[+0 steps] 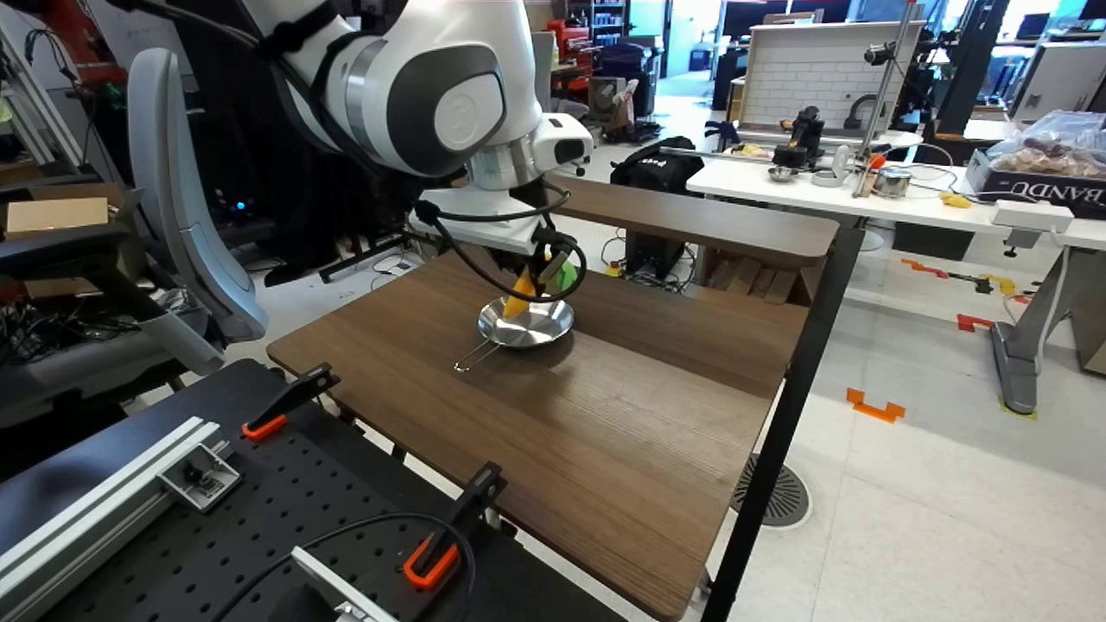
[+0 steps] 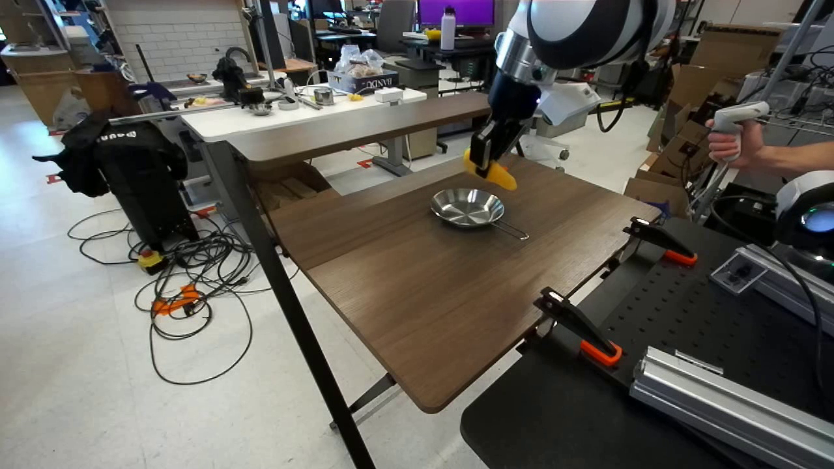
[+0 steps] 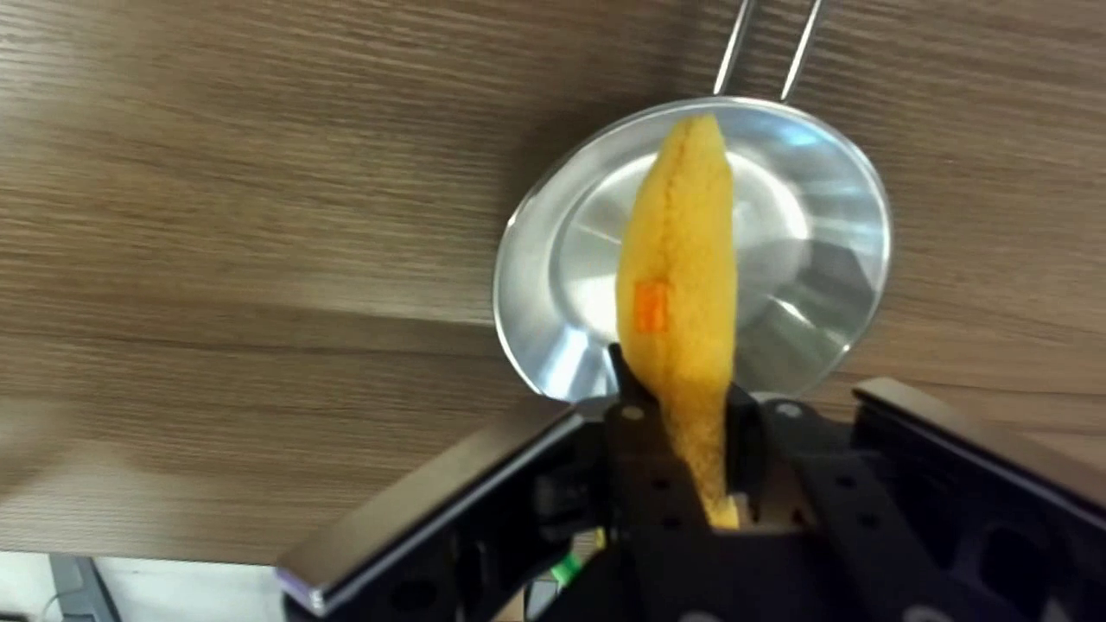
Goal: Put the yellow toy into the pan.
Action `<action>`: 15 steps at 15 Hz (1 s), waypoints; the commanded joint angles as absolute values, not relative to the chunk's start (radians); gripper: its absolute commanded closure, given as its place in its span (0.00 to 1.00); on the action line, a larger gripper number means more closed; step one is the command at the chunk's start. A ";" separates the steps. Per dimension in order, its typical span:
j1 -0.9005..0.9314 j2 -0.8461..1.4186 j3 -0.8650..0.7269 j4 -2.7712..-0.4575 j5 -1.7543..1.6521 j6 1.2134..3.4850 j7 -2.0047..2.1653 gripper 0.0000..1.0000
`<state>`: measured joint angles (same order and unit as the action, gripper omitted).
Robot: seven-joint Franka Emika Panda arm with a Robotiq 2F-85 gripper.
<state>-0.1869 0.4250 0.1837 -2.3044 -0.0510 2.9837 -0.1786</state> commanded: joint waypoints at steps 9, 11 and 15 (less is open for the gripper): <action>-0.139 0.433 0.169 -2.299 -0.027 2.904 -0.186 0.55; -0.136 0.436 0.165 -2.300 -0.028 2.904 -0.185 0.40; -0.131 0.434 0.158 -2.301 -0.030 2.902 -0.182 0.11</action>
